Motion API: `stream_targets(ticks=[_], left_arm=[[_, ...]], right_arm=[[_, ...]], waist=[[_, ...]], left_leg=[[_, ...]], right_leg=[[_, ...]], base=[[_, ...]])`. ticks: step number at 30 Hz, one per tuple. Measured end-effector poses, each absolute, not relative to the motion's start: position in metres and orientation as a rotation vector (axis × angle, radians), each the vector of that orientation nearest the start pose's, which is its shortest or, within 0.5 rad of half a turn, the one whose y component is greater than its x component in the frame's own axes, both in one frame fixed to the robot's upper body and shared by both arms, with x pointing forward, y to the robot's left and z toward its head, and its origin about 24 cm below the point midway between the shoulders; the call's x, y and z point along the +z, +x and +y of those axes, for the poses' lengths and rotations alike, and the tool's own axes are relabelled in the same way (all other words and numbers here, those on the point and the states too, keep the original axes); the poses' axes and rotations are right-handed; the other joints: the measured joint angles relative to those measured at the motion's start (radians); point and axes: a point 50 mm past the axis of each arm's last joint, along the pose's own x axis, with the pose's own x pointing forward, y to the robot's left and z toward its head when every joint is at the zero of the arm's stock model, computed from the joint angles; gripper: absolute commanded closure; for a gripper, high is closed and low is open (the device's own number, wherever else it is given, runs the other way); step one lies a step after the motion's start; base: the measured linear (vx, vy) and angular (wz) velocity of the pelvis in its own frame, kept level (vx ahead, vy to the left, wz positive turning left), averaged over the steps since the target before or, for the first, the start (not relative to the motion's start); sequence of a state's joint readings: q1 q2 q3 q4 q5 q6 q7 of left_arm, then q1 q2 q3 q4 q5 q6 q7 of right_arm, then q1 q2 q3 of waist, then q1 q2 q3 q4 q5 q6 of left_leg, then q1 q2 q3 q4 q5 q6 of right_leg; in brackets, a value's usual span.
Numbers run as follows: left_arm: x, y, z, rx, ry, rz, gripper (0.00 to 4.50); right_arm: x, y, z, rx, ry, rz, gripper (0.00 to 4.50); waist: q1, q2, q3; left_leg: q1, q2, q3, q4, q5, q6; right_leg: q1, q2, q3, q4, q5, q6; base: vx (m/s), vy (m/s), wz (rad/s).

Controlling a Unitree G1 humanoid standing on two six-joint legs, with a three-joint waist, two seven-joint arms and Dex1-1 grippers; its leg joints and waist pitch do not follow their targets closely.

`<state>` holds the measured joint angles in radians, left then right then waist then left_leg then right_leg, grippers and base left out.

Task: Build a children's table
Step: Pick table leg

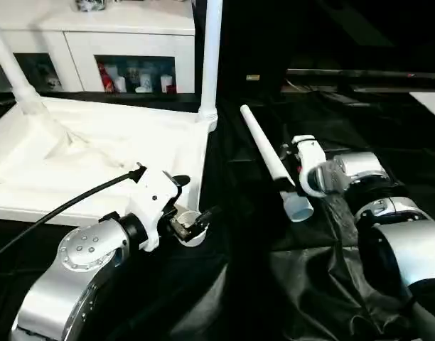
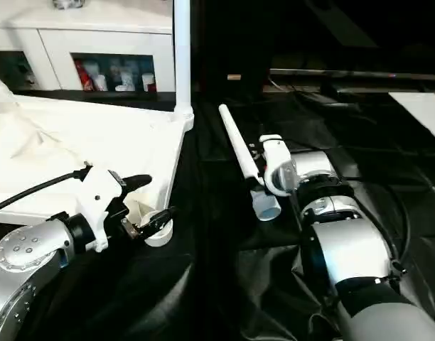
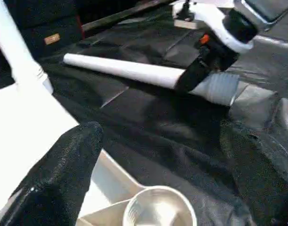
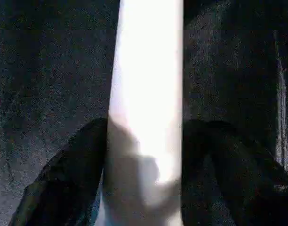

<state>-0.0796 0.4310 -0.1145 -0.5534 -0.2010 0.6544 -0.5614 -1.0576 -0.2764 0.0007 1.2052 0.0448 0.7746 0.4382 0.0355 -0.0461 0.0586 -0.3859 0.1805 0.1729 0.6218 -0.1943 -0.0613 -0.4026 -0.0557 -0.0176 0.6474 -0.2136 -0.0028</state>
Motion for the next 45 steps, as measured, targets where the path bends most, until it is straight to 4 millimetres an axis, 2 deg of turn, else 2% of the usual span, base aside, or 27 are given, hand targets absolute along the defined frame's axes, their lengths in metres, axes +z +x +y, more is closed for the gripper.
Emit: stream_targets(ticks=[2,7,11,12,16,20,24,27,29,30,31,32,34,37,42,45], left_arm=[[0.119,0.230,0.138,-0.771,0.255,0.154,0.00],[0.120,0.229,0.139,-0.763,0.263,0.159,0.00],[0.122,0.232,0.136,-0.751,0.254,0.142,0.00],[0.122,0.233,0.136,-0.746,0.252,0.138,0.00],[0.131,0.242,0.133,-0.689,0.236,0.061,0.00],[0.133,0.245,0.133,-0.666,0.190,0.028,0.00],[0.136,0.258,0.132,-0.575,0.121,-0.041,0.00],[0.134,0.268,0.136,-0.486,0.051,-0.042,0.00],[0.131,0.274,0.137,-0.451,-0.042,-0.022,0.00],[0.131,0.280,0.132,-0.462,-0.115,-0.003,0.00],[0.132,0.281,0.131,-0.462,-0.142,0.000,0.00],[0.135,0.286,0.118,-0.527,-0.220,0.011,0.00],[0.144,0.289,0.104,-0.614,-0.314,-0.005,0.00],[0.159,0.294,0.089,-0.717,-0.477,-0.029,0.00],[0.194,0.309,0.076,-0.883,-0.654,-0.061,0.00],[0.209,0.311,0.064,-1.004,-0.714,-0.056,0.00]], right_arm=[[0.063,0.373,-0.172,0.304,-0.001,0.959,1.49],[0.060,0.372,-0.172,0.312,0.003,0.959,1.91],[0.058,0.371,-0.173,0.310,0.015,0.958,2.36],[0.057,0.371,-0.173,0.307,0.022,0.957,2.36],[0.054,0.372,-0.179,0.260,0.135,0.889,2.56],[0.053,0.372,-0.184,0.240,0.221,0.836,2.59],[0.048,0.370,-0.196,0.208,0.348,0.743,2.60],[0.046,0.368,-0.204,0.227,0.480,0.594,2.60],[0.053,0.367,-0.202,0.316,0.602,0.412,2.60],[0.063,0.361,-0.201,0.410,0.698,0.242,2.60],[0.071,0.362,-0.196,0.470,0.732,0.170,2.60],[0.086,0.352,-0.200,0.562,0.789,0.048,2.60],[0.108,0.342,-0.197,0.719,0.846,-0.075,2.60],[0.123,0.324,-0.195,0.881,0.900,-0.151,2.61],[0.119,0.297,-0.182,1.046,0.935,-0.115,2.61],[0.122,0.286,-0.171,1.138,0.911,-0.075,2.61]], waist=[[0.000,-0.004,0.000],[0.003,-0.006,0.000],[0.007,-0.015,0.001],[0.007,-0.016,0.001],[0.013,-0.024,0.000],[0.011,-0.023,0.000],[0.017,-0.020,0.000],[0.020,-0.015,0.002],[0.020,-0.008,0.003],[0.025,-0.005,0.004],[0.022,-0.001,0.003],[0.028,-0.001,0.003],[0.035,0.000,0.003],[0.044,0.002,0.002],[0.049,0.010,0.004],[0.050,0.012,0.004]], left_leg=[[0.000,0.000,0.000,0.000,0.001,0.002],[-0.001,0.001,0.002,0.000,0.002,0.002],[-0.001,0.002,0.002,0.000,0.002,0.002],[-0.001,0.002,0.002,0.000,0.002,0.002],[0.000,0.002,0.003,0.001,0.002,0.001],[0.000,0.002,0.003,0.001,0.003,0.001],[0.000,0.002,0.003,0.001,0.003,0.001],[0.000,0.003,0.004,0.002,0.003,0.001],[-0.001,0.003,0.005,0.002,0.005,0.004],[-0.002,0.004,0.005,0.001,0.007,0.007],[-0.001,0.004,0.006,0.001,0.008,0.009],[-0.003,0.004,0.005,0.000,0.009,0.011],[-0.001,0.007,0.009,0.000,0.009,0.011],[0.001,0.007,0.009,0.000,0.009,0.011],[0.002,0.006,0.009,0.000,0.009,0.010],[0.001,0.006,0.008,0.000,0.010,0.009]], right_leg=[[0.000,0.000,0.000,-0.001,0.000,0.000],[0.000,0.000,0.000,-0.001,0.000,0.000],[0.000,0.000,-0.001,0.000,0.000,0.000],[0.000,0.000,0.000,0.000,0.000,0.000],[0.000,0.000,0.000,0.000,0.001,0.000],[0.000,0.000,0.000,0.000,0.001,0.001],[0.001,0.000,0.000,0.000,0.002,0.001],[0.000,0.000,0.000,0.000,0.003,0.001],[0.000,0.000,0.000,0.000,0.004,0.001],[0.000,0.000,-0.001,-0.001,0.004,0.001],[-0.001,0.000,0.000,0.000,0.004,0.001],[0.000,0.000,-0.003,-0.001,0.004,0.001],[0.001,0.000,-0.002,-0.002,0.004,0.001],[0.002,0.000,-0.002,-0.002,0.004,0.001],[0.002,0.000,-0.002,-0.002,0.006,0.001],[0.002,0.000,-0.002,-0.002,0.007,0.001]], base=[[0.000,0.000,0.00],[0.000,0.000,0.00],[0.000,0.000,0.00],[0.000,0.000,0.00],[0.000,0.000,0.00],[0.000,0.000,0.00],[0.000,0.000,0.00],[0.000,0.000,0.00],[0.000,0.000,0.00],[0.000,0.000,0.00],[0.000,0.000,0.00],[0.000,0.000,0.00],[0.000,0.000,0.00],[0.000,0.000,0.00],[0.000,0.000,0.00],[0.000,0.000,0.00]])
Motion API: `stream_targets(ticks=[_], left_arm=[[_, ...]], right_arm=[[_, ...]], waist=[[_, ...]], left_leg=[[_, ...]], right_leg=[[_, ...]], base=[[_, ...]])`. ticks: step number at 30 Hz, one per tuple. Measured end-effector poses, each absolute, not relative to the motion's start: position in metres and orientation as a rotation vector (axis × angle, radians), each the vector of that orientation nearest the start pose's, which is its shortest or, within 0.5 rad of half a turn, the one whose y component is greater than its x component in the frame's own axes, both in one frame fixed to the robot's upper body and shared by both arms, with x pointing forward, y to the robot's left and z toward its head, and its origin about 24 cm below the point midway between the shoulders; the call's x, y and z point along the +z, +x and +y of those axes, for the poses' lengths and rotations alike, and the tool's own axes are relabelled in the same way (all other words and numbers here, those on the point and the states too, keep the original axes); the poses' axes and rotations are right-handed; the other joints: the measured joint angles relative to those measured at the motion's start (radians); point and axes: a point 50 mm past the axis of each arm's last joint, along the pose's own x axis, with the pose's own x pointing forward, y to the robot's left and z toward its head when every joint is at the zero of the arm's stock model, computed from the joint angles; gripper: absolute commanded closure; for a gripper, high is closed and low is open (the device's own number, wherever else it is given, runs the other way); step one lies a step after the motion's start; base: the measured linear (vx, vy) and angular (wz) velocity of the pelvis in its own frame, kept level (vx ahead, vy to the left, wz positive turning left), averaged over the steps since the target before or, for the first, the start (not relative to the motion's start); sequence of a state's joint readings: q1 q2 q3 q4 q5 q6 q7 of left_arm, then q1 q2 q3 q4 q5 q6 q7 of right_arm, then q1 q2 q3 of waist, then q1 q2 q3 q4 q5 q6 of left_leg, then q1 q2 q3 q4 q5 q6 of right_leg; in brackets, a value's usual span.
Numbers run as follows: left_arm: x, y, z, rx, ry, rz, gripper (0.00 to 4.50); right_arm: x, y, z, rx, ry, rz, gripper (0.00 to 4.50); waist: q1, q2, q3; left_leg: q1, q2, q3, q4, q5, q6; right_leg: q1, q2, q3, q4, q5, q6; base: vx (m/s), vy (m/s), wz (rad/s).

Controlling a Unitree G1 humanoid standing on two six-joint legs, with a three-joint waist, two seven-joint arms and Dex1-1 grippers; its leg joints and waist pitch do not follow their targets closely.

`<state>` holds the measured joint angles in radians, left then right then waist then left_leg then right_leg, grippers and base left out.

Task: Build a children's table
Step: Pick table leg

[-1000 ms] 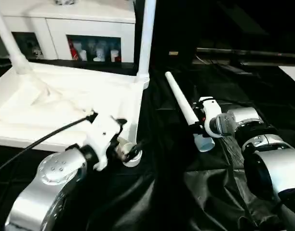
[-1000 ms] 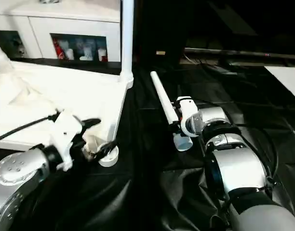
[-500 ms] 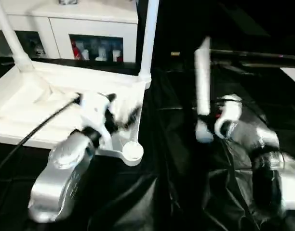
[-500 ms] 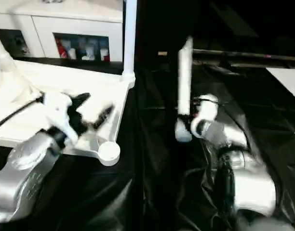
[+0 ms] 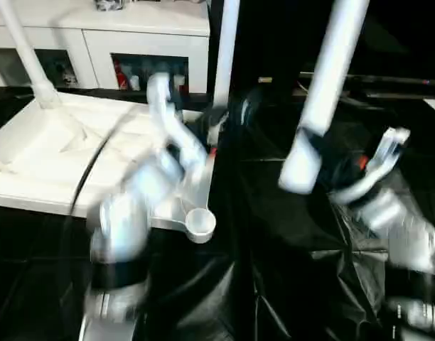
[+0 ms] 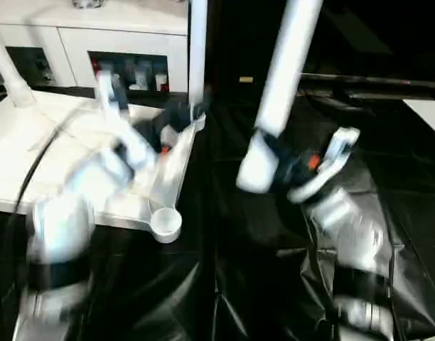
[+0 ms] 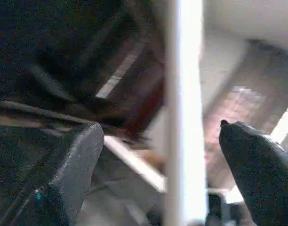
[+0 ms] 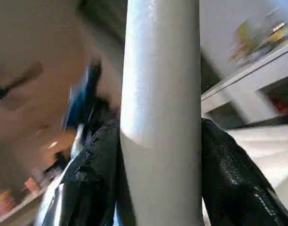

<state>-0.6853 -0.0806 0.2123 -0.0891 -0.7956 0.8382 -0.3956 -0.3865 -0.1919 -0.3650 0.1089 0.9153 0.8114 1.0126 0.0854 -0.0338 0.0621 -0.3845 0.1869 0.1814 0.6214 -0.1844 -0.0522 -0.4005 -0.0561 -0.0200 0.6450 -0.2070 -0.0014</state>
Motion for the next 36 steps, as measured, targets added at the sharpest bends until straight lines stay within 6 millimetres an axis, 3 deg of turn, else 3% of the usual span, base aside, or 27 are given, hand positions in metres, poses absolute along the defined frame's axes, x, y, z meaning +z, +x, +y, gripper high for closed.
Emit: stream_targets(ticks=[4,9,18,19,22,25,31,36], left_arm=[[0.212,0.308,0.054,-1.098,-0.756,-0.025,0.00],[0.209,0.304,0.046,-1.145,-0.751,0.029,0.00],[0.195,0.303,0.043,-1.114,-0.732,0.122,0.00],[0.194,0.304,0.043,-1.090,-0.728,0.129,0.30],[0.191,0.310,0.050,-0.991,-0.748,0.134,0.42],[0.189,0.315,0.056,-0.898,-0.778,0.136,0.83],[0.187,0.316,0.061,-0.814,-0.782,0.137,1.33],[0.186,0.316,0.063,-0.792,-0.781,0.140,1.77]], right_arm=[[0.129,0.281,-0.165,1.193,0.871,-0.046,2.61],[0.120,0.276,-0.159,1.209,0.859,0.029,2.61],[0.115,0.276,-0.142,1.247,0.731,0.138,2.61],[0.115,0.277,-0.140,1.243,0.703,0.144,2.61],[0.117,0.283,-0.132,1.202,0.598,0.147,2.61],[0.119,0.288,-0.126,1.164,0.516,0.144,2.61],[0.117,0.289,-0.119,1.143,0.458,0.151,2.61],[0.117,0.289,-0.118,1.142,0.442,0.151,2.61]], waist=[[0.003,0.001,-0.001],[0.004,0.000,0.000],[0.004,-0.009,0.001],[0.004,-0.010,0.001],[0.002,-0.012,0.001],[0.002,-0.017,0.000],[0.004,-0.029,0.004],[0.003,-0.031,0.005]], left_leg=[[-0.001,0.000,0.000,0.000,0.000,0.000],[-0.003,0.000,0.000,-0.002,0.000,0.000],[-0.004,0.000,0.000,-0.007,0.000,0.000],[-0.004,0.000,0.000,-0.008,0.000,0.000],[-0.004,0.000,0.000,-0.008,0.000,0.000],[-0.004,0.000,0.000,-0.008,0.000,0.000],[-0.005,0.000,0.000,-0.008,0.000,0.000],[-0.005,0.000,0.000,-0.008,0.000,0.000]], right_leg=[[0.000,0.000,0.000,-0.002,0.000,0.000],[0.000,0.000,-0.001,-0.007,0.000,0.001],[0.000,0.000,-0.002,-0.013,0.000,0.001],[0.000,0.000,-0.002,-0.013,0.000,0.001],[0.000,0.000,-0.002,-0.013,0.000,0.002],[0.000,0.000,-0.003,-0.013,0.001,0.002],[0.000,0.000,-0.003,-0.015,0.001,0.002],[0.000,0.000,-0.003,-0.014,0.001,0.003]], base=[[0.000,0.000,0.00],[0.000,0.000,0.00],[0.000,0.000,0.00],[0.000,0.000,0.00],[0.000,0.000,0.00],[0.000,0.000,0.00],[0.000,0.000,0.00],[0.000,0.000,0.00]])
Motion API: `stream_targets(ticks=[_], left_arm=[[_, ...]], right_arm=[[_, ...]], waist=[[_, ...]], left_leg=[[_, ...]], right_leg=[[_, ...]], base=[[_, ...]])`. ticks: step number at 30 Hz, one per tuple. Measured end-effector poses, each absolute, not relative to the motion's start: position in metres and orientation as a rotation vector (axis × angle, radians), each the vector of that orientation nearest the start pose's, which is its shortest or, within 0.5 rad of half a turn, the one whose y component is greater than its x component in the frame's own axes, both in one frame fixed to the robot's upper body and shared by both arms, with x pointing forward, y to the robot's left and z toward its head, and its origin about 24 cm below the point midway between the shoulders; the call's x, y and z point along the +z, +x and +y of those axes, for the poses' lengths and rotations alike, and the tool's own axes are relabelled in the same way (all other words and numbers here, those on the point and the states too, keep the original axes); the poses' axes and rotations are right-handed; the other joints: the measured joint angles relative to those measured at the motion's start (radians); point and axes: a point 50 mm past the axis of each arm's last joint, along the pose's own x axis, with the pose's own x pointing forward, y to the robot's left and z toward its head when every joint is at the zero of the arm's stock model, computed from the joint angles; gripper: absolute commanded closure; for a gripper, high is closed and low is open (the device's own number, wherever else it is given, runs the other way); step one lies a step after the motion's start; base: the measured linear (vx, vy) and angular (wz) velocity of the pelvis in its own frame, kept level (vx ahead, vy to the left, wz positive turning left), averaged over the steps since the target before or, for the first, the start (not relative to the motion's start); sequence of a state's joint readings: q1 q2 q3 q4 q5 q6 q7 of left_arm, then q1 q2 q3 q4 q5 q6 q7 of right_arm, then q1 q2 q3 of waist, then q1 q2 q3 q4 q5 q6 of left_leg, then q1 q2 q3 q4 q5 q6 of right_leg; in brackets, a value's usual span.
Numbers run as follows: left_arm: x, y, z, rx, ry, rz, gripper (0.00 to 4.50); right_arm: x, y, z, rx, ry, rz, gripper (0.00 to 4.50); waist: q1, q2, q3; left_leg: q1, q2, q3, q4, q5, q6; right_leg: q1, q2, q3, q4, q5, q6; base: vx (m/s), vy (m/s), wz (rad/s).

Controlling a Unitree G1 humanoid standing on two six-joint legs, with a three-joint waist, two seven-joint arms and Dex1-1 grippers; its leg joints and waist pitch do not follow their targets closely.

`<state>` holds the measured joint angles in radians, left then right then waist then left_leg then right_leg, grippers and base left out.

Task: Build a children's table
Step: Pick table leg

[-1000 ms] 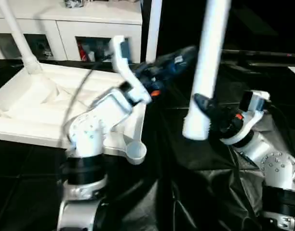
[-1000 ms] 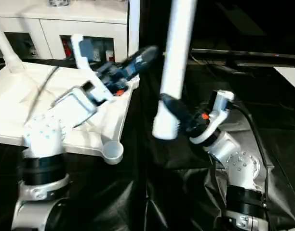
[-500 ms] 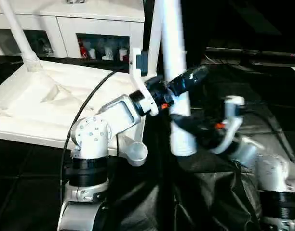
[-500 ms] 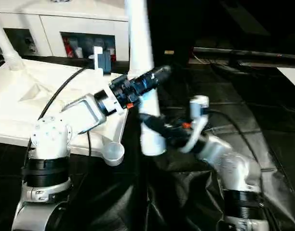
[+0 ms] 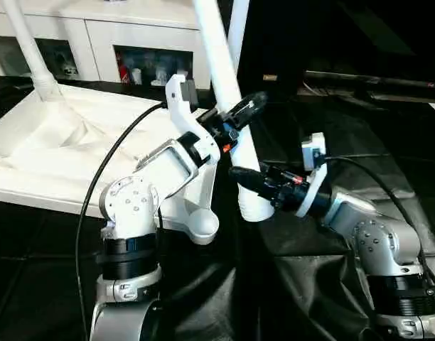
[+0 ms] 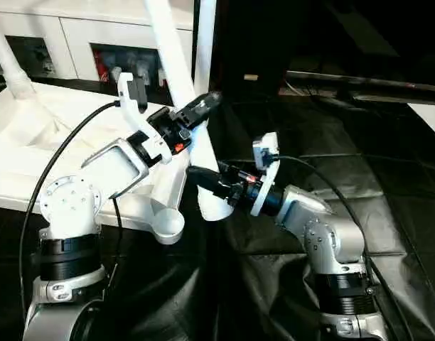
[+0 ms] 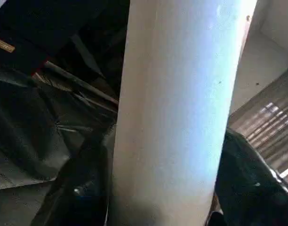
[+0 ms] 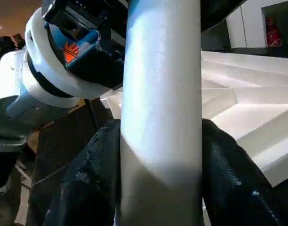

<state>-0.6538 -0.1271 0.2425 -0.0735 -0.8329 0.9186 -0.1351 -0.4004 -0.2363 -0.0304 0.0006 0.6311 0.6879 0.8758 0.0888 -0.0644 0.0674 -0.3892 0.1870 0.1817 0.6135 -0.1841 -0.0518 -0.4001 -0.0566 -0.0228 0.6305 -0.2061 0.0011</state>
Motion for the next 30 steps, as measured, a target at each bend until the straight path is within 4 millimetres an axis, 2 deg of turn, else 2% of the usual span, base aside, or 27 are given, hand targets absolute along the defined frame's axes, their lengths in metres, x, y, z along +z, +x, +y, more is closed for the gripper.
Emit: stream_targets(ticks=[8,14,16,20,21,24,30], left_arm=[[0.182,0.316,0.066,-0.768,-0.783,0.147,2.40],[0.183,0.315,0.068,-0.766,-0.776,0.142,2.51],[0.183,0.315,0.068,-0.767,-0.772,0.139,2.52],[0.184,0.316,0.071,-0.777,-0.724,0.126,2.54],[0.185,0.315,0.071,-0.789,-0.695,0.123,2.57],[0.184,0.313,0.064,-0.838,-0.642,0.135,2.60],[0.186,0.311,0.059,-0.918,-0.570,0.139,2.60]], right_arm=[[0.116,0.289,-0.116,1.143,0.431,0.156,2.61],[0.117,0.290,-0.115,1.148,0.427,0.156,2.61],[0.118,0.290,-0.114,1.150,0.425,0.155,1.91],[0.121,0.293,-0.113,1.146,0.416,0.152,1.82],[0.123,0.293,-0.113,1.147,0.414,0.150,1.58],[0.127,0.295,-0.117,1.151,0.388,0.159,1.43],[0.132,0.297,-0.125,1.199,0.307,0.281,1.22]], waist=[[0.000,-0.001,0.000],[-0.001,-0.001,0.000],[-0.001,-0.001,0.000],[-0.001,-0.001,0.000],[-0.001,-0.001,0.000],[0.002,-0.002,0.000],[-0.002,-0.005,0.000]], left_leg=[[0.000,0.000,0.000,0.000,0.000,0.000],[0.000,0.000,0.000,0.000,0.000,0.000],[0.000,0.000,0.000,0.000,0.000,0.000],[0.000,0.000,0.000,0.000,0.001,0.001],[0.000,0.000,0.000,0.000,0.001,0.001],[0.000,0.000,0.000,0.000,0.001,0.001],[0.001,0.000,0.001,0.000,0.002,0.001]], right_leg=[[0.000,0.000,0.000,0.000,0.000,0.000],[0.000,0.000,0.000,0.000,0.001,0.001],[0.000,0.000,0.000,0.000,0.001,0.001],[0.000,0.000,0.000,0.000,0.001,0.001],[0.000,0.000,0.000,0.000,0.001,0.001],[0.001,0.000,0.000,0.000,0.001,0.001],[0.000,0.000,0.001,0.001,0.003,0.003]], base=[[0.000,0.000,0.00],[0.000,0.000,0.00],[0.000,0.000,0.00],[0.000,0.000,0.00],[0.000,0.000,0.00],[0.000,0.000,0.00],[0.000,0.000,0.00]])
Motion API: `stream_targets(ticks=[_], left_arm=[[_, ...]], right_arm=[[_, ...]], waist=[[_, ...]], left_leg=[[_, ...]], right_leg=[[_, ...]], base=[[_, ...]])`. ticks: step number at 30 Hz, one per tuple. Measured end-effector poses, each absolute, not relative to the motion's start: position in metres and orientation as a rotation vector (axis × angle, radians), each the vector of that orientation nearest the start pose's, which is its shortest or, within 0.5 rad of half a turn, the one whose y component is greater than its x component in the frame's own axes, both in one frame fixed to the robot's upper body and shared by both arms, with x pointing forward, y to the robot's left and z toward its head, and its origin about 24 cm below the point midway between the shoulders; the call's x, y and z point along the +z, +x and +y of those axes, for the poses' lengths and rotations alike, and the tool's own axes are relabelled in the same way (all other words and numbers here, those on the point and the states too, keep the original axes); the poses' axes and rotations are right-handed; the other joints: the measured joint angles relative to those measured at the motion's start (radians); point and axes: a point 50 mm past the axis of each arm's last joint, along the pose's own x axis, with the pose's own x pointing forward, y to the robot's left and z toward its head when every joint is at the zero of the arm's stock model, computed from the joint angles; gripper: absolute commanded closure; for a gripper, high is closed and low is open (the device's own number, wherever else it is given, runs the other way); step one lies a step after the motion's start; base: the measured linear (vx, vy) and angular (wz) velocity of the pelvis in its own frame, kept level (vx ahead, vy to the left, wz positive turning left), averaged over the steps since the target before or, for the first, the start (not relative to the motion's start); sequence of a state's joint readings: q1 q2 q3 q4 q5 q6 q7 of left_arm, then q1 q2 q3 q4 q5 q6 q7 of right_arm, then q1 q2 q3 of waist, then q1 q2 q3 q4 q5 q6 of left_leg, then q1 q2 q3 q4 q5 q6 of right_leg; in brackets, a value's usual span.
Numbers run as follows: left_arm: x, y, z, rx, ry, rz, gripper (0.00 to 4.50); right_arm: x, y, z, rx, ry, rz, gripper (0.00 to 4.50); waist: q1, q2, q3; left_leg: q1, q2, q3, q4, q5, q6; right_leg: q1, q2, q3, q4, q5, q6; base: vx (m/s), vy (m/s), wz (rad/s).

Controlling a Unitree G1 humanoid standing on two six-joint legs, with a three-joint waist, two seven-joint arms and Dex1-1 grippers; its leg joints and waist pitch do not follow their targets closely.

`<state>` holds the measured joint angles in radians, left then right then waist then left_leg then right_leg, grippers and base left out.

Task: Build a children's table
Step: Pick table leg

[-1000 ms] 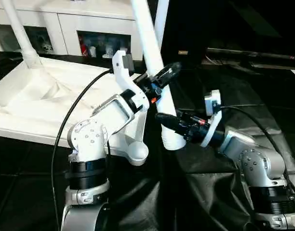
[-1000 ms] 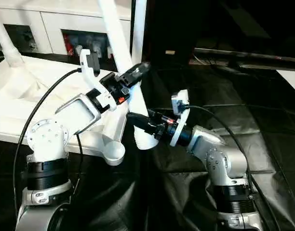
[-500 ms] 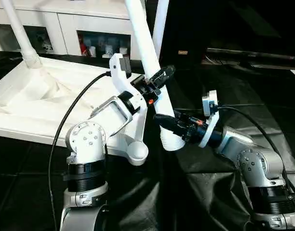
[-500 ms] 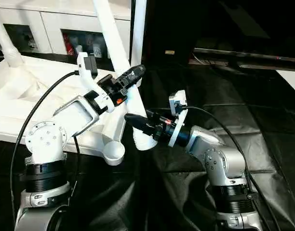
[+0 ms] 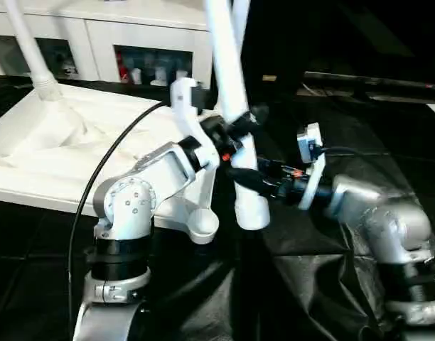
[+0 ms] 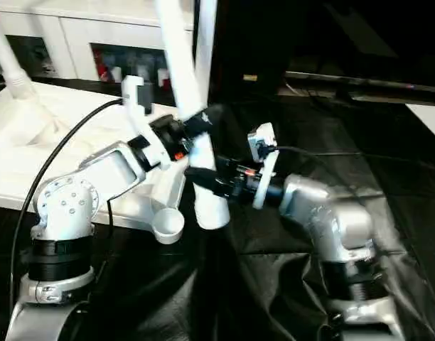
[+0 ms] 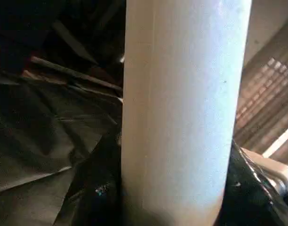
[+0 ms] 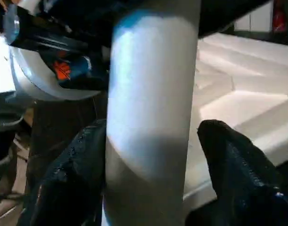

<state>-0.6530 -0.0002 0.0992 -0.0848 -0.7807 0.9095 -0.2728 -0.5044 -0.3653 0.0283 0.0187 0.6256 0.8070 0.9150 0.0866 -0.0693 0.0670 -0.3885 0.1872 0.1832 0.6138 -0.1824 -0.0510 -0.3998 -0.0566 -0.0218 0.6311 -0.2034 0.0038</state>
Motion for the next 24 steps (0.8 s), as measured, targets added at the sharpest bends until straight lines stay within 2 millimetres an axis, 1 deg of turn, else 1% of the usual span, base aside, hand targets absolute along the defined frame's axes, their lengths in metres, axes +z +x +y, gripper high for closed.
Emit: stream_targets(ticks=[4,8,12,24], left_arm=[[0.1933,0.3082,0.0534,-1.010,-0.514,0.123,2.60],[0.1927,0.3067,0.0509,-1.044,-0.499,0.126,2.60],[0.1908,0.3059,0.0496,-1.072,-0.483,0.136,2.60],[0.1904,0.3043,0.0493,-1.112,-0.472,0.136,2.61]], right_arm=[[0.1387,0.2984,-0.1318,1.249,0.286,0.373,1.22],[0.1373,0.2975,-0.1332,1.281,0.311,0.414,1.22],[0.1372,0.2980,-0.1340,1.304,0.284,0.462,1.22],[0.1324,0.2958,-0.1317,1.343,0.273,0.500,1.22]], waist=[[0.000,0.000,0.000],[0.000,0.000,0.000],[0.000,0.000,0.000],[0.001,0.000,0.000]], left_leg=[[0.001,0.000,0.000,0.000,0.000,0.000],[0.001,0.000,0.001,0.000,0.000,0.000],[0.001,0.000,0.001,0.000,0.000,0.000],[0.001,0.000,0.001,0.001,0.000,0.001]], right_leg=[[0.001,0.000,0.000,0.000,0.000,0.000],[0.001,0.000,0.001,0.000,0.001,0.000],[0.001,0.000,0.001,0.000,0.001,0.000],[0.001,0.000,0.001,0.001,0.001,-0.001]], base=[[0.000,0.000,0.00],[0.000,0.000,0.00],[0.000,0.000,0.00],[0.000,0.000,0.00]])
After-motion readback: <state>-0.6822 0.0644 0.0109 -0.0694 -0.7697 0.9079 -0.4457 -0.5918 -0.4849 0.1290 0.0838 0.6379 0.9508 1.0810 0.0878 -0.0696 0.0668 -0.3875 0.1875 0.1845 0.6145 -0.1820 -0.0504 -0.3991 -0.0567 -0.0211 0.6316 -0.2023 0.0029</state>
